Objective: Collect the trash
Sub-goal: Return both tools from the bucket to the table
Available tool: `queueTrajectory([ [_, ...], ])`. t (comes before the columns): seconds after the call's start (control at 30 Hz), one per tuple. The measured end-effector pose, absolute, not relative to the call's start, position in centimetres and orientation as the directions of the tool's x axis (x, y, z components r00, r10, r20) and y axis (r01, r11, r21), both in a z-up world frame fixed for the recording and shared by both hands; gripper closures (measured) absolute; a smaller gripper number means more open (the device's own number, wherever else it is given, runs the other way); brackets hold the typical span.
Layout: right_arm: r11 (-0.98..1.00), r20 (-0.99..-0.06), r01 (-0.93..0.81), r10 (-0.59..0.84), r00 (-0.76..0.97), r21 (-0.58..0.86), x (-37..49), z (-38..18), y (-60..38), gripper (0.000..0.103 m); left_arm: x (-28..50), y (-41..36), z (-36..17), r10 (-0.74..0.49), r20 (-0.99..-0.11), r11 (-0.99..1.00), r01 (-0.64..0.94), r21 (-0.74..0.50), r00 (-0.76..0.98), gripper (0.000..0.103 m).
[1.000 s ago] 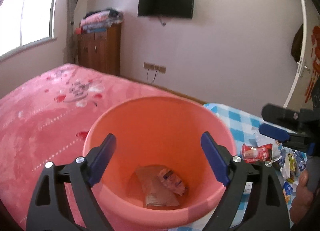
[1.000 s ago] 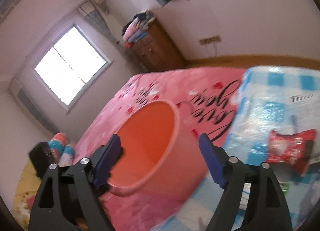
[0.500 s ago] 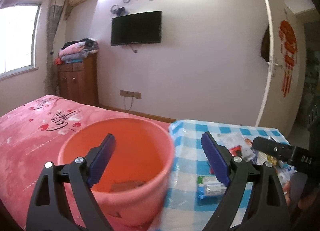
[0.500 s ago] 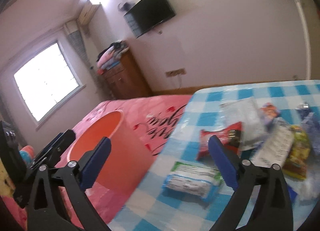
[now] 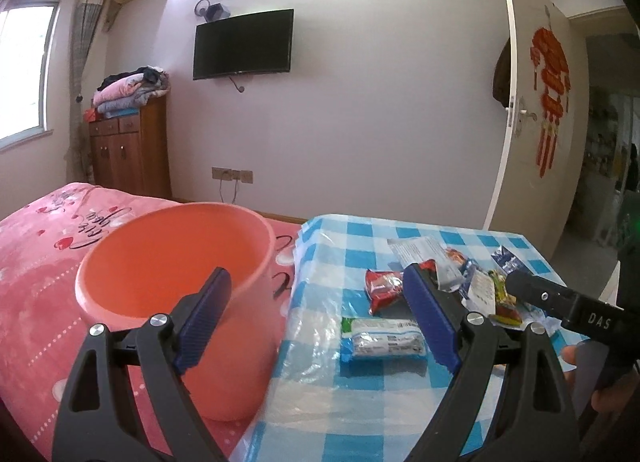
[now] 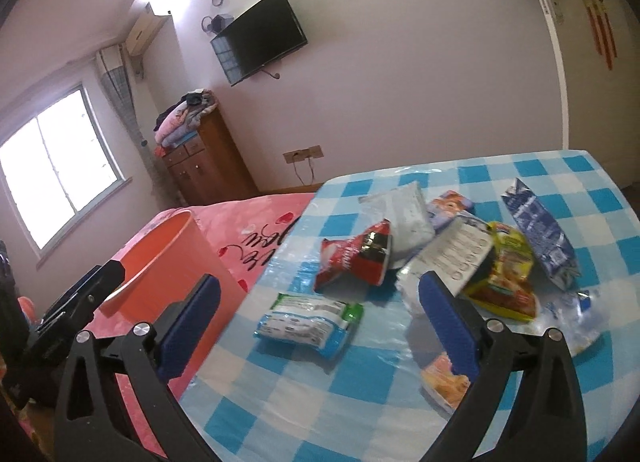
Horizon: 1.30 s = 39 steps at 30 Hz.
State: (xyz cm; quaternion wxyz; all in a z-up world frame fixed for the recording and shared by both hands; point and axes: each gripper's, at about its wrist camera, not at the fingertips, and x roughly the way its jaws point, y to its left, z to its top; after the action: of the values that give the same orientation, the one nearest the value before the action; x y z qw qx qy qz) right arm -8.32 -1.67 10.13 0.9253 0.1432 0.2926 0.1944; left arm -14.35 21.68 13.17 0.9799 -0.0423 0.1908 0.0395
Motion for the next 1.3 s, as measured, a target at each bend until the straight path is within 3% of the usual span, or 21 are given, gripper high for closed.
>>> queueTrajectory([
  [0.27,0.895,-0.493,-0.232,0.409,0.768,0.381,-9.5,8.8,-4.2,0.005,-14.5,20.3,11.8,0.026,-0.411,0.993,-0.072,-0.096,0.911,0.015],
  [1.3,0.887,-0.559,0.017,0.276,0.782,0.462,-9.9,3.3,-16.8,0.005,-10.3,7.8,7.5,-0.081,-0.563,0.994,0.104,0.010,0.822,0.015],
])
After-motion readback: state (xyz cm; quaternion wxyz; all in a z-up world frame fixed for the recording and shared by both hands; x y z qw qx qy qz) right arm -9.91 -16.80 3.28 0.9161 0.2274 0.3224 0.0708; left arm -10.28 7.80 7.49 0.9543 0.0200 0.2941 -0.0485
